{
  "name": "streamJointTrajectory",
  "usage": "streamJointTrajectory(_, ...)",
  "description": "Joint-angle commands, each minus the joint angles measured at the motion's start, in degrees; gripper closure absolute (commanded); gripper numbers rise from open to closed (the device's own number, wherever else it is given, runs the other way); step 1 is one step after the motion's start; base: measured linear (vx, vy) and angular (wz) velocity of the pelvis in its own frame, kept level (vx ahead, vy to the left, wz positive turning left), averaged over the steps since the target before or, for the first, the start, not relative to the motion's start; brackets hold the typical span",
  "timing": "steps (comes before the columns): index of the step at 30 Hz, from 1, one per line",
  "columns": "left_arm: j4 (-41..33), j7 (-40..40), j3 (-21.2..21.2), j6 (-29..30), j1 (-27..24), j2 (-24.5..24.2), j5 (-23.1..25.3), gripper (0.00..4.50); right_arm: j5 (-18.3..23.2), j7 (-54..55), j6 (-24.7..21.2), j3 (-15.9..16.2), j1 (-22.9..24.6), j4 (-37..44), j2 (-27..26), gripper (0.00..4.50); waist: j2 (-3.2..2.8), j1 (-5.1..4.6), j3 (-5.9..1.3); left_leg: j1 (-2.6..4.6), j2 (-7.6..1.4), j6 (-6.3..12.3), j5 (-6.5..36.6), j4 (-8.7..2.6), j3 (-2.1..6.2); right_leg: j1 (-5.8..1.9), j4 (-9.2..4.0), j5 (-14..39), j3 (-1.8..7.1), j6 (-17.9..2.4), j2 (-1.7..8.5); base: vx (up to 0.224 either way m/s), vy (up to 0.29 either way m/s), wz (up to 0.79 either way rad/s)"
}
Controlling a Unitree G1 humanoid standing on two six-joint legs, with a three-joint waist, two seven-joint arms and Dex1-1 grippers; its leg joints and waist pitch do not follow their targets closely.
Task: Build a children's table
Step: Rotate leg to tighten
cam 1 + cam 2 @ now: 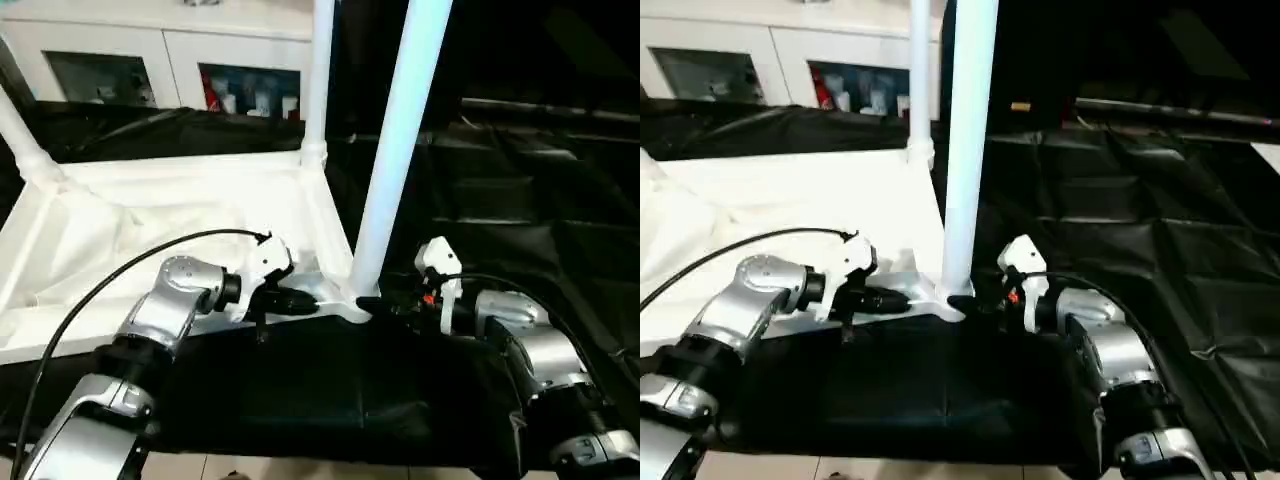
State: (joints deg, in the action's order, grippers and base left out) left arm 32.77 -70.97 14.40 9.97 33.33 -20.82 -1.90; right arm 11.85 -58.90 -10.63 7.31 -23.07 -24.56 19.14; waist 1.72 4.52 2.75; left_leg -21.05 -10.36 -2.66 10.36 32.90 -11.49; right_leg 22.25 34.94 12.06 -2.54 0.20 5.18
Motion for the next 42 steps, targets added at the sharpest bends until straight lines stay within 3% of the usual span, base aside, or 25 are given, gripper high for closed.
streamJointTrajectory(1,-2.6,-5.4,3.9,0.8,-1.5,1.8,-1.8,4.5,0.3,-0.5,0.4,1.7,-0.3,0.7,-0.9,1.97,0.47,0.26,-3.03,0.76,-3.32,2.64,10.9,-3.92,1.28,-2.08,-3.86,6.8,2.3,-14.6,3.73,0.0,0.0,0.0)
streamJointTrajectory(8,-4.2,-5.1,3.8,2.2,-2.1,1.5,-1.8,4.5,2.9,-3.8,-1.0,1.2,-0.4,2.5,-1.0,2.42,0.51,0.33,-3.11,0.82,-3.2,3.49,9.2,-3.69,1.17,-2.14,-3.59,4.5,2.26,-14.9,3.55,0.0,0.0,0.0)
streamJointTrajectory(17,-5.4,-4.7,3.8,3.3,-2.4,1.4,-1.7,4.5,2.7,-5.4,-1.1,1.8,-0.4,2.0,-1.1,2.54,0.7,0.42,-3.17,0.8,-3.13,3.47,8.4,-3.56,1.19,-2.2,-3.45,3.9,2.24,-15.1,3.57,0.0,0.0,0.0)
streamJointTrajectory(24,-5.8,-4.8,3.9,3.8,-2.5,1.3,-1.6,4.5,2.3,-4.6,-1.3,1.3,-1.0,1.0,-1.9,2.54,0.72,0.39,-3.21,0.79,-3.09,3.76,8.0,-3.45,1.18,-2.28,-3.3,2.9,2.18,-15.6,3.51,0.0,0.0,0.0)
streamJointTrajectory(25,-5.7,-4.8,3.9,3.8,-2.5,1.4,-1.6,4.5,2.5,-4.2,-1.6,0.9,-1.1,0.7,-2.1,1.99,0.71,0.4,-3.21,0.84,-3.12,3.67,8.1,-3.47,1.2,-2.26,-3.32,3.1,2.17,-15.6,3.51,0.0,0.0,0.0)
streamJointTrajectory(28,-5.4,-4.6,3.8,3.6,-2.3,1.4,-1.4,4.5,3.0,-5.0,-2.4,0.8,-1.3,1.0,-1.8,1.77,0.72,0.4,-3.27,0.95,-3.09,3.7,8.0,-3.41,1.17,-2.28,-3.25,2.7,2.19,-15.8,3.47,0.0,0.0,0.0)
streamJointTrajectory(32,-5.3,-4.5,3.8,3.6,-2.3,1.5,-1.4,4.5,1.6,-4.4,-0.8,1.4,-1.1,1.1,-1.6,1.77,0.49,1.11,-3.31,1.34,-3.25,3.78,7.3,-3.26,0.95,-1.95,-3.07,1.3,2.18,-16.3,3.41,0.0,0.0,0.0)
streamJointTrajectory(34,-5.3,-4.5,3.8,3.5,-2.3,1.5,-1.3,4.5,1.8,-4.5,-1.1,1.4,-1.1,1.2,-1.7,1.77,0.52,1.39,-3.21,1.16,-3.25,3.34,8.0,-3.4,1.04,-2.09,-3.16,2.4,2.18,-15.9,3.51,0.0,0.0,0.0)
streamJointTrajectory(37,-5.2,-4.5,3.8,3.5,-2.2,1.5,-1.3,4.5,2.0,-4.8,-1.4,1.3,-1.0,1.3,-1.6,1.92,0.57,1.26,-3.22,1.09,-3.19,2.44,9.3,-3.52,1.17,-2.17,-3.27,4.1,2.18,-15.1,3.53,0.0,0.0,0.0)
streamJointTrajectory(42,-5.2,-4.7,3.8,3.5,-2.1,1.4,-1.3,4.5,1.6,-5.5,-1.6,1.5,-0.9,1.6,-0.9,2.11,0.59,1.32,-3.33,1.03,-3.11,2.75,8.1,-3.39,1.16,-2.25,-3.09,2.5,2.18,-15.0,3.52,0.0,0.0,0.0)
